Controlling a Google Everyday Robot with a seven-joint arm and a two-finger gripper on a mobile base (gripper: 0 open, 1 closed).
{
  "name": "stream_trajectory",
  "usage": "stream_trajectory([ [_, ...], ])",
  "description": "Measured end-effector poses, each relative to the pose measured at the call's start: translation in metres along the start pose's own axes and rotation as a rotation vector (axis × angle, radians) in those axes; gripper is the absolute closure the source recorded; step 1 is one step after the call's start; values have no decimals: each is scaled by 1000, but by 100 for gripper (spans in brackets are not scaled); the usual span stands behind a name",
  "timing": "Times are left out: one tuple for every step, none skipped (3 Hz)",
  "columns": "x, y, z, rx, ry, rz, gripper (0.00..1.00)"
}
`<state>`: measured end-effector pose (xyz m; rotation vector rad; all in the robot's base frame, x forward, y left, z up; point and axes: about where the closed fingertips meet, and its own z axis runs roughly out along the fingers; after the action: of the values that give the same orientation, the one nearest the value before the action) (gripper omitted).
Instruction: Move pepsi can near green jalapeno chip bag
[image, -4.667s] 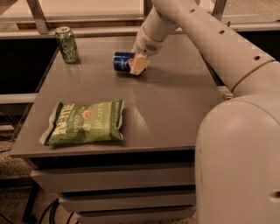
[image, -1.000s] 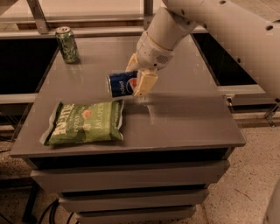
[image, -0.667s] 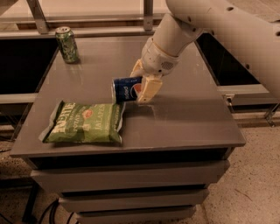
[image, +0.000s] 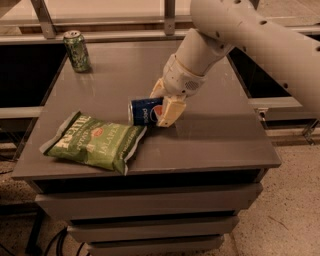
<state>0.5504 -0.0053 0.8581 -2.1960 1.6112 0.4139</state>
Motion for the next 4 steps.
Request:
stream_trajectory([
  [0, 3, 4, -9, -8, 3, 59],
  [0, 5, 8, -17, -16, 3, 36],
  [0, 7, 11, -23, -22, 3, 12],
  [-1, 8, 12, -27, -30, -1, 0],
])
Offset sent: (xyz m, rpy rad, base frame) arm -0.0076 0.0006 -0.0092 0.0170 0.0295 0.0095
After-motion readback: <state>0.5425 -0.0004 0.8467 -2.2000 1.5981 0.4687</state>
